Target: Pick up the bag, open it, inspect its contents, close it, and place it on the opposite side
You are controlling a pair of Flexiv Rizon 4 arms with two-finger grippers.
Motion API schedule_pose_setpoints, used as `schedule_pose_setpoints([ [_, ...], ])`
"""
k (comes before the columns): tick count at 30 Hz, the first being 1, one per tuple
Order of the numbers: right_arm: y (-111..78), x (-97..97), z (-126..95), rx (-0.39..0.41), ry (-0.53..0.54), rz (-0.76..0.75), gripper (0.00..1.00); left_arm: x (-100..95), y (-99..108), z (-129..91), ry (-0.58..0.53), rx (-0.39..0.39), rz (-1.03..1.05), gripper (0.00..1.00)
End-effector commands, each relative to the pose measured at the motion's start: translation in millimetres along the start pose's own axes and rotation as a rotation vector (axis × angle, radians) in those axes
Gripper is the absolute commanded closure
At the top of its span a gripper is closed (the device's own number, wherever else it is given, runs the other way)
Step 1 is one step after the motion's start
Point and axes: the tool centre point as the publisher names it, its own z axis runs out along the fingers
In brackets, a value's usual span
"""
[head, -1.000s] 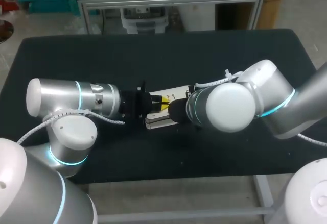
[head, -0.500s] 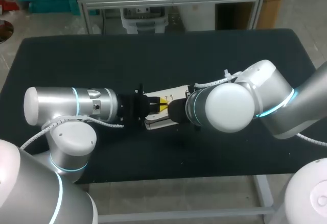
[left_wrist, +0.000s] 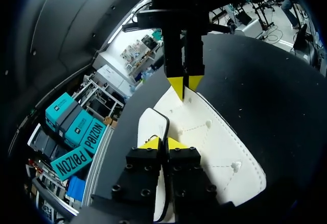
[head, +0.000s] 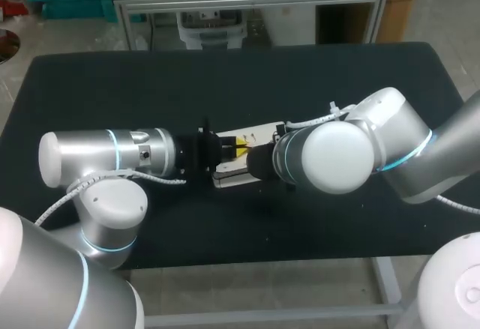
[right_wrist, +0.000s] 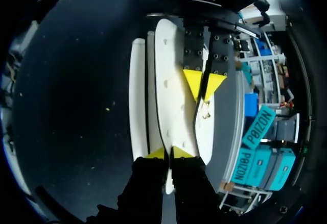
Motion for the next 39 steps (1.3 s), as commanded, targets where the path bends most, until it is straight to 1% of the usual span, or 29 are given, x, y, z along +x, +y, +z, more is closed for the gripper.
schedule_pose_setpoints([
  [1, -2.6, 4.0, 1, -0.009, -0.539, 0.000, 1.00, -0.8, 2, -15, -0.015, 0.027, 0.002, 1.00],
  [7, -2.6, 4.0, 1, -0.009, -0.539, 0.000, 1.00, -3.2, -4, -19, -0.003, 0.039, 0.010, 1.00],
  [13, -2.6, 4.0, 1, -0.009, -0.539, 0.000, 1.00, 5.1, -1, -16, 0.030, 0.032, 0.002, 1.00],
  [17, -2.6, 4.0, 1, -0.009, -0.539, 0.000, 1.00, 12.0, 1, -6, 0.086, 0.029, 0.007, 1.00],
  [22, -2.6, 4.0, 1, -0.009, -0.539, 0.000, 1.00, 11.7, 3, 12, 0.108, 0.011, 0.011, 1.00],
  [24, -2.6, 4.0, 1, -0.009, -0.539, 0.000, 1.00, 10.6, 3, 12, 0.109, 0.010, 0.013, 1.00],
  [27, -2.6, 4.0, 1, -0.009, -0.539, 0.000, 1.00, 9.5, 4, 5, 0.094, 0.018, 0.009, 1.00],
  [28, -2.6, 4.0, 1, -0.009, -0.539, 0.000, 1.00, 9.1, 4, 3, 0.085, 0.016, 0.010, 0.79],
  [29, -2.6, 4.0, 1, -0.009, -0.539, 0.000, 1.00, 9.1, 4, 2, 0.081, 0.016, 0.010, 0.71],
  [30, -2.6, 4.0, 1, -0.009, -0.539, 0.000, 1.00, 8.5, 3, -1, 0.065, 0.016, 0.011, 0.37],
  [31, -2.6, 4.0, 1, -0.009, -0.539, 0.000, 1.00, 8.2, 2, -3, 0.058, 0.018, 0.013, 0.20],
  [32, -2.6, 4.0, 1, -0.009, -0.539, 0.000, 1.00, 7.9, 1, -5, 0.053, 0.020, 0.014, 0.07],
  [34, -2.6, 4.0, 1, -0.009, -0.539, 0.000, 1.00, 7.4, -1, -9, 0.052, 0.029, 0.013, 0.04],
  [36, -2.6, 4.0, 1, -0.009, -0.539, 0.000, 1.00, 7.0, -3, -13, 0.051, 0.038, 0.015, 0.04],
  [37, -2.6, 4.0, 1, -0.009, -0.539, 0.000, 1.00, 6.8, -4, -14, 0.052, 0.039, 0.015, 0.05],
  [39, -2.6, 4.0, 1, -0.009, -0.539, 0.000, 1.00, 5.0, -6, -16, 0.038, 0.038, 0.019, 0.12],
])
